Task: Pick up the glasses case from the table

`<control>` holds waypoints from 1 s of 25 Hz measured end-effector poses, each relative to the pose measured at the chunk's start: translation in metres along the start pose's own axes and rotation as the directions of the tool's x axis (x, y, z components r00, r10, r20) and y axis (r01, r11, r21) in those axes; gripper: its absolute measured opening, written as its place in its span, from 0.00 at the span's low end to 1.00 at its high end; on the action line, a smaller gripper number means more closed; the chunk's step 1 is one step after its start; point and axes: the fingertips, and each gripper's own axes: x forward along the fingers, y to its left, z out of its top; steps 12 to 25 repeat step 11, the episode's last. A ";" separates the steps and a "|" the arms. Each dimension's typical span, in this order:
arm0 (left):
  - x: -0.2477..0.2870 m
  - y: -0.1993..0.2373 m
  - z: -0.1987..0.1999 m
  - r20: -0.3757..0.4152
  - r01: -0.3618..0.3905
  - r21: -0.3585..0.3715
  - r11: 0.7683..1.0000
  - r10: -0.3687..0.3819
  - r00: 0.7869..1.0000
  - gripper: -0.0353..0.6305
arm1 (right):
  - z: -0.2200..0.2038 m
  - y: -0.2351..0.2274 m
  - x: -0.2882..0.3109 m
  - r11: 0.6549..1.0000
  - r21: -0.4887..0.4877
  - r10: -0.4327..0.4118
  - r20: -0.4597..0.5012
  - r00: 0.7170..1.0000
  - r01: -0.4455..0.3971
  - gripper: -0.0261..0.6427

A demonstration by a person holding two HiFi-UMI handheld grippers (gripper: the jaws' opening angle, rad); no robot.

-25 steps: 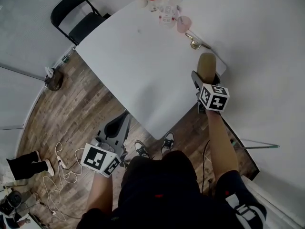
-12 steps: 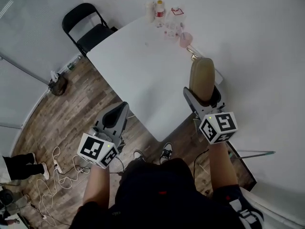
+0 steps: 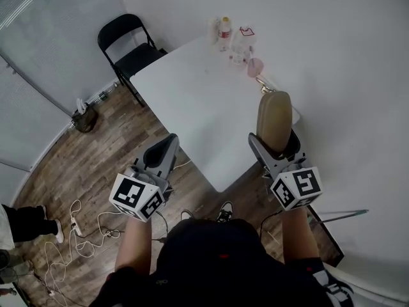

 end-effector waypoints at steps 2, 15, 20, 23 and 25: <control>-0.003 -0.003 0.003 0.004 0.006 0.005 1.000 -0.006 1.000 0.09 | 0.003 0.002 -0.004 1.000 -0.001 -0.001 0.004 1.000 0.001 0.67; -0.007 -0.014 0.007 0.013 0.024 0.015 1.000 -0.024 1.000 0.09 | 0.013 0.008 -0.015 1.000 -0.010 0.000 0.028 1.000 0.001 0.67; -0.007 -0.014 0.007 0.013 0.024 0.015 1.000 -0.024 1.000 0.09 | 0.013 0.008 -0.015 1.000 -0.010 0.000 0.028 1.000 0.001 0.67; -0.007 -0.014 0.007 0.013 0.024 0.015 1.000 -0.024 1.000 0.09 | 0.013 0.008 -0.015 1.000 -0.010 0.000 0.028 1.000 0.001 0.67; -0.007 -0.014 0.007 0.013 0.024 0.015 1.000 -0.024 1.000 0.09 | 0.013 0.008 -0.015 1.000 -0.010 0.000 0.028 1.000 0.001 0.67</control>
